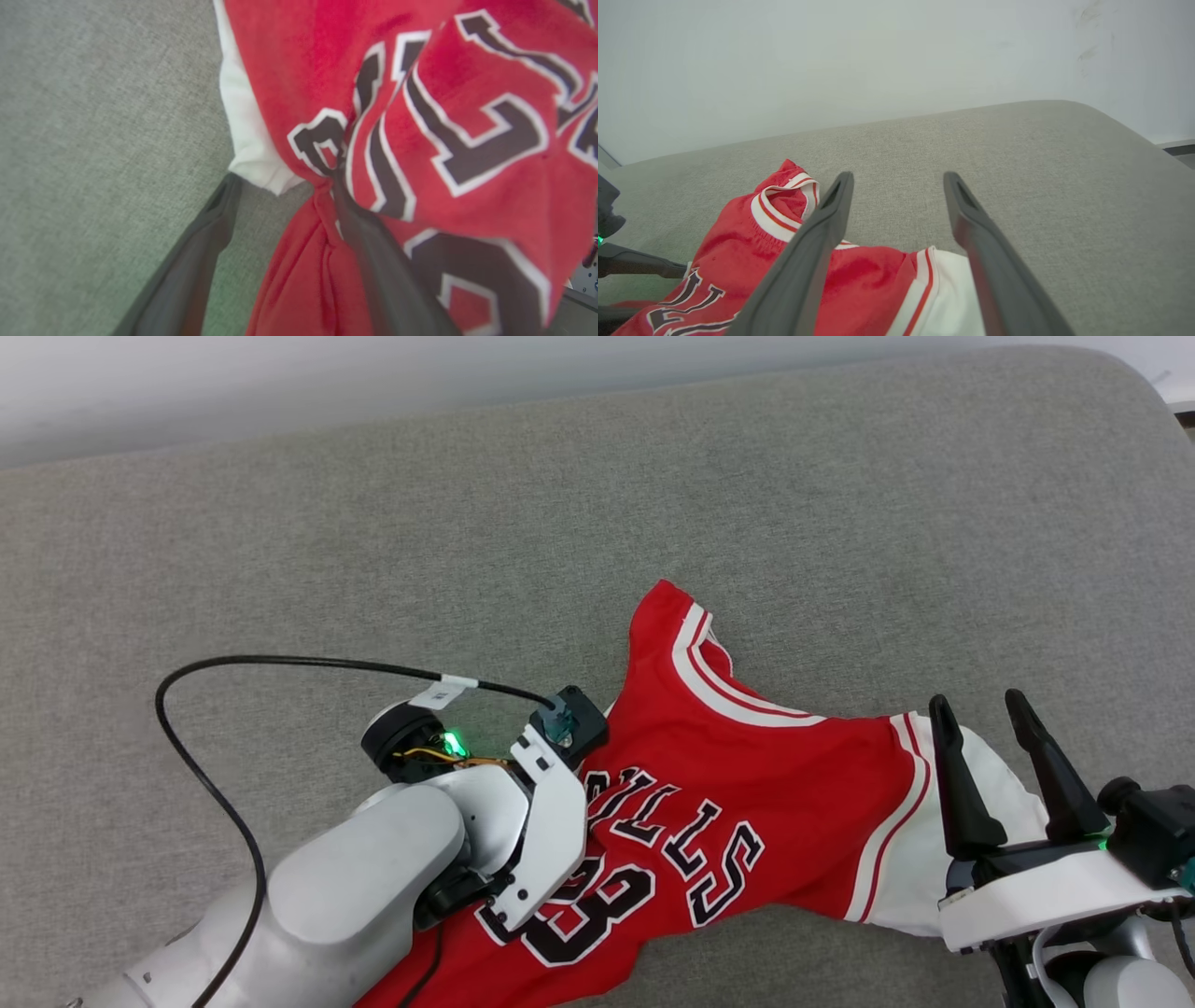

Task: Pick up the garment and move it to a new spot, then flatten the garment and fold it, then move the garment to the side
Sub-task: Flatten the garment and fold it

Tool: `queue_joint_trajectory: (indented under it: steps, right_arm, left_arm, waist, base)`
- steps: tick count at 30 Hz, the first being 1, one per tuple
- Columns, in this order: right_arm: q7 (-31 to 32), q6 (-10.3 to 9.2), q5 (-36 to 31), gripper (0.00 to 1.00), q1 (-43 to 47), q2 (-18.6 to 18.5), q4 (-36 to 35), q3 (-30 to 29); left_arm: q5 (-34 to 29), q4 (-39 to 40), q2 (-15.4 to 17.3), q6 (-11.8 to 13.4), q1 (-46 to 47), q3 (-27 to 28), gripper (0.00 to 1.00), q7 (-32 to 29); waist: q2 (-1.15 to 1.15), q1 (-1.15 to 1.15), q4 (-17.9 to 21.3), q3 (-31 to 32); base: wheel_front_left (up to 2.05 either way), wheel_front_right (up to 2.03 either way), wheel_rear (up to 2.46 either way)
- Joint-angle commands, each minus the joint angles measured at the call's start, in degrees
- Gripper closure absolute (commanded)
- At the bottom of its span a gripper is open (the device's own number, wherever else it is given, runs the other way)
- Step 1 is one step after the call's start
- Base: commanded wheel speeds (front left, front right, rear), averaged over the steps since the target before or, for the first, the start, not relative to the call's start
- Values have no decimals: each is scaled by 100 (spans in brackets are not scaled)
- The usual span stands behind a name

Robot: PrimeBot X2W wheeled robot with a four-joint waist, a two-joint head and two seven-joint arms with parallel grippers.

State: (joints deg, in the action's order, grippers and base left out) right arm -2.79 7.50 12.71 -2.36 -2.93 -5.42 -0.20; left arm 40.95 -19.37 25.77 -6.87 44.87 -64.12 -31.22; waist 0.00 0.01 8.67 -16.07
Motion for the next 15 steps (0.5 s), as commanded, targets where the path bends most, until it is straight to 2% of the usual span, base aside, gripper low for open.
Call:
queue_joint_trajectory:
  steps: [1, 2, 7, 11, 15]
  right_arm:
    - [-35, -2, 65, 0, -95, 8, 25, 4]
    - [-55, -2, 65, 0, -101, 8, 56, 1]
    - [-88, -2, 92, 0, -57, 8, 173, -66]
    - [-46, -2, 73, 0, 54, 8, 224, -171]
    - [38, -3, 17, 0, 169, 7, 179, -273]
  left_arm:
    - [10, -156, 10, -43, -240, -251, 69, -149]
    - [15, -165, -4, -55, -228, -324, 100, -162]
    - [-59, -216, -4, -11, -144, -250, 100, 269]
    - [-154, -127, 80, 242, -38, 24, 100, 788]
    - [-132, 116, 294, 610, -174, 303, 100, 1147]
  waist:
    - [0, -1, 26, -16]
    - [0, -1, 40, -17]
    - [0, -1, 13, 86]
    - [0, -1, -172, 312]
    - [0, -1, -463, 563]
  base:
    - [0, 0, 0]
    - [0, 0, 0]
    - [0, 0, 0]
    - [0, 0, 0]
    - [0, 0, 0]
